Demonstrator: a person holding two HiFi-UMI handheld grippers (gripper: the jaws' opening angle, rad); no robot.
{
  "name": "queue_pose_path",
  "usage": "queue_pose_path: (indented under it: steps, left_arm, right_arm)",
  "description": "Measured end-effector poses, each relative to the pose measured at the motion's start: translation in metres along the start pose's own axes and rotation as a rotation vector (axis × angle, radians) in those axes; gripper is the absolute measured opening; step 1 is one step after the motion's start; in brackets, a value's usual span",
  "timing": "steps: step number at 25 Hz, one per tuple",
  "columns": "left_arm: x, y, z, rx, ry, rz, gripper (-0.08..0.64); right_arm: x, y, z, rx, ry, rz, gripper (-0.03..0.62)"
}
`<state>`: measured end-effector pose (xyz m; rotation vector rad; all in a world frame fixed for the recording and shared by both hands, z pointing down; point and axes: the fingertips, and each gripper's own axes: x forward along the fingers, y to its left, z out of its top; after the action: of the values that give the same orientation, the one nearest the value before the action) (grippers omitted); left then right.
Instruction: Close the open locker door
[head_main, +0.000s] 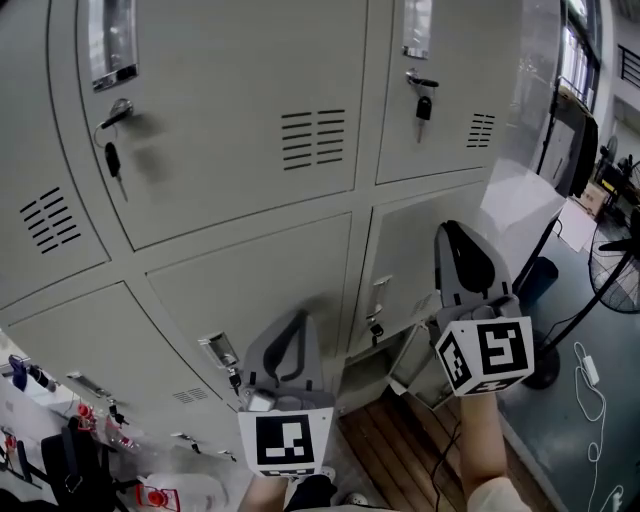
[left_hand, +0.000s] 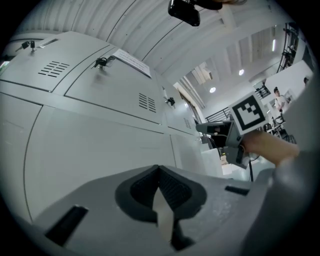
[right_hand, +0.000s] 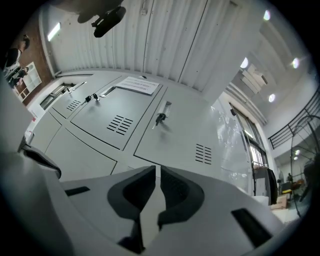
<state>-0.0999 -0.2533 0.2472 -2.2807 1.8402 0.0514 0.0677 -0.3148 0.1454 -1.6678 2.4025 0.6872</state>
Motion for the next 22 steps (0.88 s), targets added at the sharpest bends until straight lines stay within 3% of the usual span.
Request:
queue_pose_path:
  steps: [12,22]
  left_arm:
    - [0.018,-0.119,-0.011,-0.034,0.026,-0.192,0.002]
    - [0.018,-0.225,-0.049,-0.057,0.083,-0.341,0.002]
  right_arm:
    - [-0.130,-0.091,-0.089,0.035,0.231,-0.188,0.029]
    - [-0.233,-0.130,-0.166,0.086,0.425,-0.238,0.045]
